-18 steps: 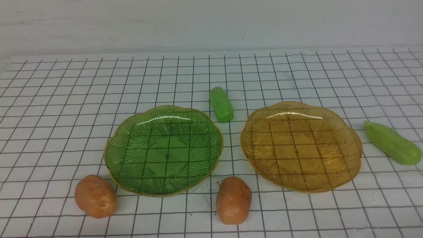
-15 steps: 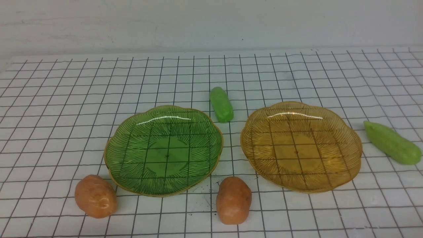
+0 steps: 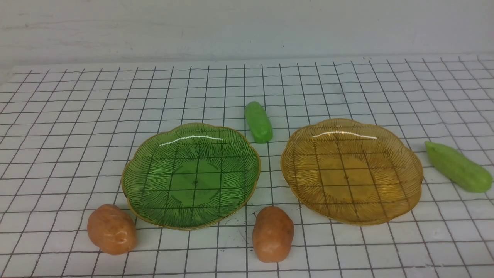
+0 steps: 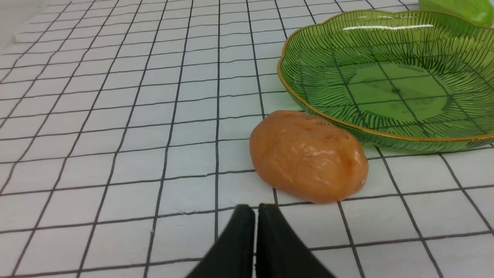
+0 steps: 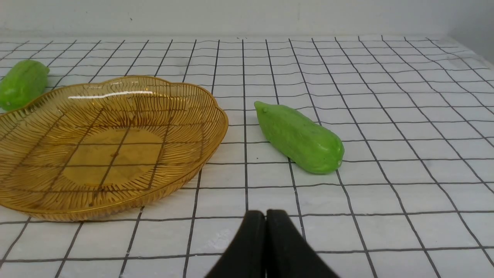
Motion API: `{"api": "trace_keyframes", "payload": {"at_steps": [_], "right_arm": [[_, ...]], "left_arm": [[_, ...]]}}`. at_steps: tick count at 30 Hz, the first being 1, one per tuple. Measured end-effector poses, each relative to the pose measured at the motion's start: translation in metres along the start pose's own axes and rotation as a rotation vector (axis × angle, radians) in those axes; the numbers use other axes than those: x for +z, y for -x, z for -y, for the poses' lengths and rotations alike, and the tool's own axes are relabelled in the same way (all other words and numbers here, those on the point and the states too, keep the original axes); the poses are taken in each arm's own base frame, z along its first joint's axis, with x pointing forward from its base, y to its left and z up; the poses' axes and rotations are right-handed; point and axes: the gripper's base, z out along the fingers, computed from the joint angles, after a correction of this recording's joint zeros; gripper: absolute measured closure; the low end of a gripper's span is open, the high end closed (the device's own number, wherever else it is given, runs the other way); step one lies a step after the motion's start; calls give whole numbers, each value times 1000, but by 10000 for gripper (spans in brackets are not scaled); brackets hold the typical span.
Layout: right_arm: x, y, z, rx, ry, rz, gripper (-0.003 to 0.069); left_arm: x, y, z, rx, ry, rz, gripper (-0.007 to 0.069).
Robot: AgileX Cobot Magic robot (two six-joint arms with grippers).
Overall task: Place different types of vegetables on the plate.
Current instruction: 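Put the potatoes from the left side into the left plate with the left gripper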
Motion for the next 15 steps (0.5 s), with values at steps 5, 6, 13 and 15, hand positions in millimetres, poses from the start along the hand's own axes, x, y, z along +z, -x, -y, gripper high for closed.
{"api": "trace_keyframes", "payload": {"at_steps": [5,6,13,15], "right_arm": [[0,0,0,0,0,0,673],[0,0,0,0,0,0,673],[0,0,0,0,0,0,673],[0,0,0,0,0,0,673]], "left_arm": [[0,1,0,-14,-2,8,632],[0,3,1,-50,-10,30,632],[-2,19,4,-460,-88,198,632],[-2,21,4,-561,-107,222,632]]}}
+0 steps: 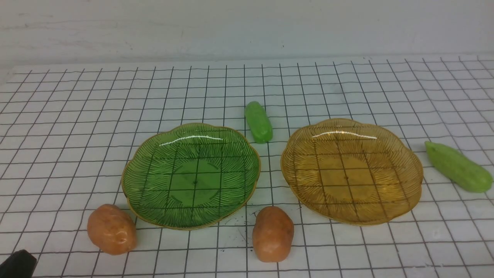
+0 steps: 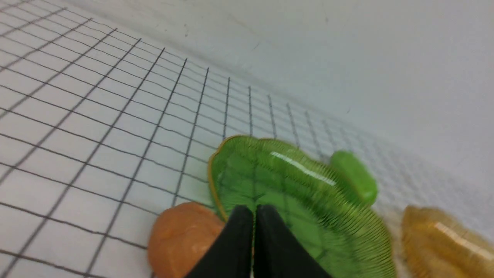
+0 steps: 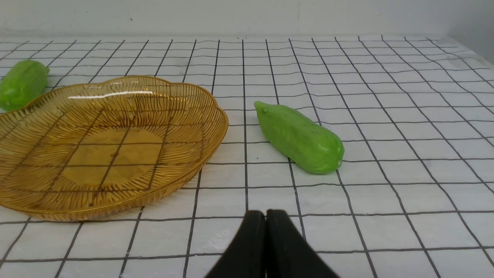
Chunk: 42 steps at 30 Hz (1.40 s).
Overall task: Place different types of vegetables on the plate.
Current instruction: 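Put the potatoes from the left side into the left plate with the left gripper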
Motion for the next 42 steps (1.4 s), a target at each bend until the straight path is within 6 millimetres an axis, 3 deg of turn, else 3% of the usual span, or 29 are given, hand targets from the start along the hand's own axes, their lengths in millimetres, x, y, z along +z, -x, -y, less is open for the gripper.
{"api": "trace_keyframes", "payload": {"at_steps": [5,15,17,18,20,22,23,24,27,31,33,35,42], "right_arm": [[0,0,0,0,0,0,673],[0,1,-1,56,13,9,673],[0,4,-4,235,51,55,673],[0,4,-4,247,55,60,673],[-1,13,-6,501,101,142,673],[-1,17,-5,638,122,185,673],[-2,18,-5,670,127,188,673],[-2,21,-4,769,140,217,673],[-3,23,-3,888,154,240,673],[-3,23,-3,916,157,245,673],[-3,24,-3,917,156,248,673],[-3,24,-3,922,157,248,673],[-6,25,-13,875,209,88,673]], "left_arm": [[0,1,2,-165,-23,13,632],[-2,17,5,-235,-45,142,632],[-11,44,23,-178,-103,184,632],[-11,43,23,-171,-102,175,632],[-16,68,47,-57,-139,92,632],[-15,82,61,21,-145,-19,632],[-11,80,60,25,-133,-59,632],[-7,92,72,78,-131,-163,632],[22,98,81,146,-56,-591,632],[64,93,73,192,62,-963,632],[76,90,69,200,91,-1018,632],[104,84,59,219,153,-1113,632],[138,71,44,211,229,-1160,632]]}}
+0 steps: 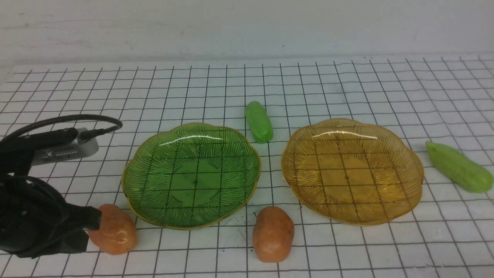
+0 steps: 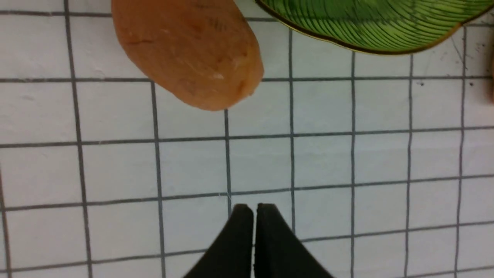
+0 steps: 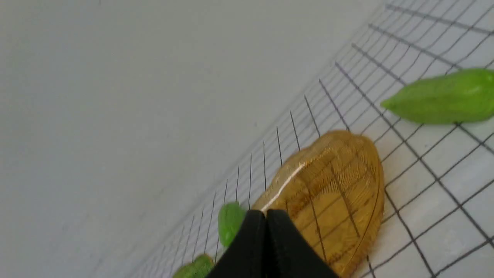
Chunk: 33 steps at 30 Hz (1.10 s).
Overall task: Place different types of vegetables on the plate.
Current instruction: 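Put the potatoes from the left side into the left plate with the left gripper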
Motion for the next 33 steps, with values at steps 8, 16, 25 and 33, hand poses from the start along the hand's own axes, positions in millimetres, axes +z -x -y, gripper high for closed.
{"api": "trace_keyframes", "payload": {"at_steps": [8,16,25,33], "right_arm": [[-6,34,-68,-442,38,-294,673],[5,40,-78,-563,45,-402,673],[6,42,-81,-559,59,-379,673],[6,43,-81,-558,59,-361,673]], "left_arm": [[25,25,-8,-57,46,87,480],[51,41,-14,-158,59,119,145],[84,50,-21,-307,75,87,17],[91,52,-24,-296,89,78,197]]}}
